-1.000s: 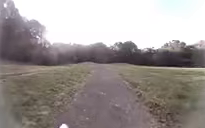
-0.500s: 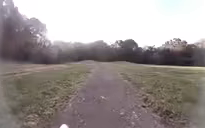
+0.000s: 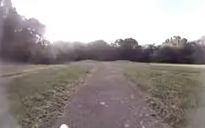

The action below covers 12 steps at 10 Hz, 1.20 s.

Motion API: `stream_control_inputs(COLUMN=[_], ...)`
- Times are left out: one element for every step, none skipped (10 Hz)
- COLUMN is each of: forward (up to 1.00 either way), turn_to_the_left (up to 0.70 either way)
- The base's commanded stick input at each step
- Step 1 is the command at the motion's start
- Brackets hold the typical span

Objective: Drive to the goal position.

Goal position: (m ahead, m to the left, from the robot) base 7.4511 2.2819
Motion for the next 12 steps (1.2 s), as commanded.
stream_control_inputs(forward=[0.5,0.5,0.5,0.5,0.5,0.5,0.5,0.5,0.5,0.5,0.5,0.5], turn_to_the_left=[0.0,0.0,0.0,0.0,0.0,0.0,0.0,0.0,0.0,0.04,0.01,-0.23])
